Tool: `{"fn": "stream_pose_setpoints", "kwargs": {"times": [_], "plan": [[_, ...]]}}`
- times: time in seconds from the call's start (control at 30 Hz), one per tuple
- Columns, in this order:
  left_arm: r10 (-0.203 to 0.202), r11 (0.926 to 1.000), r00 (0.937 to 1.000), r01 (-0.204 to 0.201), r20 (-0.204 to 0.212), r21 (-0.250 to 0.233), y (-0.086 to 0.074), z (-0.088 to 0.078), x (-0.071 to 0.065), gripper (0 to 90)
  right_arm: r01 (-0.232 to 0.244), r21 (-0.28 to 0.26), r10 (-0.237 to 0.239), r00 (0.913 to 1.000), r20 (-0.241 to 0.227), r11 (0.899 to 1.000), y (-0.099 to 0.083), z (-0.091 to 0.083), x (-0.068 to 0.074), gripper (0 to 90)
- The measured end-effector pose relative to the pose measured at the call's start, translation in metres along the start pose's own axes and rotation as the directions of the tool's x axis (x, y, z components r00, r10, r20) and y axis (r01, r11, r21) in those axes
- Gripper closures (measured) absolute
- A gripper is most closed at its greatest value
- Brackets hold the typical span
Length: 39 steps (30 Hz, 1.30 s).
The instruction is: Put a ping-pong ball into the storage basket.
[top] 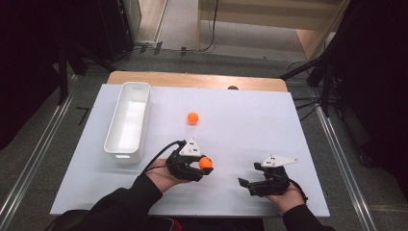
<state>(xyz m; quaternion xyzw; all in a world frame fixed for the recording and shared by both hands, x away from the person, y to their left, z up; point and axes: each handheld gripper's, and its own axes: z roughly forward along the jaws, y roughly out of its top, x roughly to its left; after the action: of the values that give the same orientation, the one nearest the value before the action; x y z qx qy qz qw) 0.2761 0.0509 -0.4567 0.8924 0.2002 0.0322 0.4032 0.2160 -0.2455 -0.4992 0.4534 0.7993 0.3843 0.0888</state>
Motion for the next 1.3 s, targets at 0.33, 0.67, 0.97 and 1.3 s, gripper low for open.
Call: {"fn": "stream_pose_setpoints", "kwargs": {"times": [0.33, 0.67, 0.97, 1.3], "plan": [[-0.023, 0.9997, 0.9996, 0.023, -0.019, -0.005, 0.002, -0.008, 0.005, 50.6, 0.0, 0.002, 0.0, 1.0, -0.001, 1.0, 0.0, 0.0, 0.0, 11.1], [-0.033, 0.9994, 0.9986, 0.033, -0.04, -0.007, 0.004, -0.012, 0.008, 50.6, 0.001, -0.001, -0.001, 1.0, 0.002, 1.0, 0.0, 0.0, 0.0, 11.1], [-0.063, 0.998, 0.9961, 0.063, -0.062, -0.013, 0.006, -0.017, 0.013, 50.5, 0.004, -0.002, -0.004, 1.0, 0.0, 1.0, 0.0, 0.001, 0.0, 11.1], [-0.088, 0.996, 0.9927, 0.087, -0.083, -0.019, 0.008, -0.023, 0.018, 50.5, 0.01, -0.001, -0.01, 0.9999, -0.001, 1.0, 0.0, 0.001, 0.0, 11.1]]}}
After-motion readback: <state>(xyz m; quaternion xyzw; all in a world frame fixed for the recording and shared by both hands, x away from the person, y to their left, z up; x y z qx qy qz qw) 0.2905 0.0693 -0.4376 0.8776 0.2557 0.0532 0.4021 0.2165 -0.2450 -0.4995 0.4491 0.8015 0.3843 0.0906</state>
